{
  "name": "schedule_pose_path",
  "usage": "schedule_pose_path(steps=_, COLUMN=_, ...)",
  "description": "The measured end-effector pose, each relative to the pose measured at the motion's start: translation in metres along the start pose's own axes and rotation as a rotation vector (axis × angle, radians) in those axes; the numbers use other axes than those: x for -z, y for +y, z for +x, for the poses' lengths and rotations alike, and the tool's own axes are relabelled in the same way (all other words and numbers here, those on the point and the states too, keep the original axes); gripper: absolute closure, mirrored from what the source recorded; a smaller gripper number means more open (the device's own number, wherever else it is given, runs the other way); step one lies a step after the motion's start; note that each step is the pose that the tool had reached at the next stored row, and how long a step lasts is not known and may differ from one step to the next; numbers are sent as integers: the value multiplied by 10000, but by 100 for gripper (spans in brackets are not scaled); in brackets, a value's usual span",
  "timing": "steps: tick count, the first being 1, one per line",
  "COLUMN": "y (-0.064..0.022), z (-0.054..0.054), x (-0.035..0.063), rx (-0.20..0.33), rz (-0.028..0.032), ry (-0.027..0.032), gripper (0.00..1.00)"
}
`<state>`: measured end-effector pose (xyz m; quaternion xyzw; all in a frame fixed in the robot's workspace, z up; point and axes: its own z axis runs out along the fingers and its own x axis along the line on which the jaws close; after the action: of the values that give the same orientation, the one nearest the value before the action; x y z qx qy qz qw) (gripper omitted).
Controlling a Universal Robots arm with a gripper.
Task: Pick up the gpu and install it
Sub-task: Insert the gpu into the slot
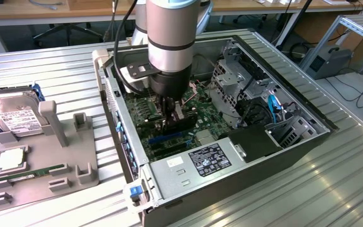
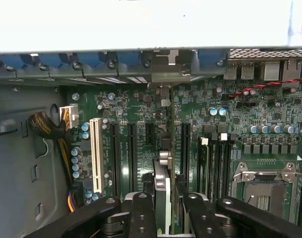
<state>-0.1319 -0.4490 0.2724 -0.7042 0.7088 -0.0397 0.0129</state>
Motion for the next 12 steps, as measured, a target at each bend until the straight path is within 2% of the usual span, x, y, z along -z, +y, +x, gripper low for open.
schedule_pose_path(steps=6, y=0, z=-54, x=2, rx=2, rz=1, ry=1, gripper=73)
schedule_pose_path(steps=7, y=33, z=-54, x=3, rx=1, rz=0, ry=2, gripper=73)
schedule_pose_path(steps=8, y=50, z=6, x=2, rx=1, rz=1, ry=2, gripper=73)
schedule_pose_path(steps=10, y=54, z=-31, x=-17, rx=-1, rz=0, ry=0, gripper=73)
schedule_pose_path(steps=11, y=58, z=-3, x=-38, rx=-4, rz=0, ry=-36, gripper=73)
schedule_pose_path(steps=12, y=59, z=8, x=-68, rx=-3, rz=0, ry=-36, gripper=73)
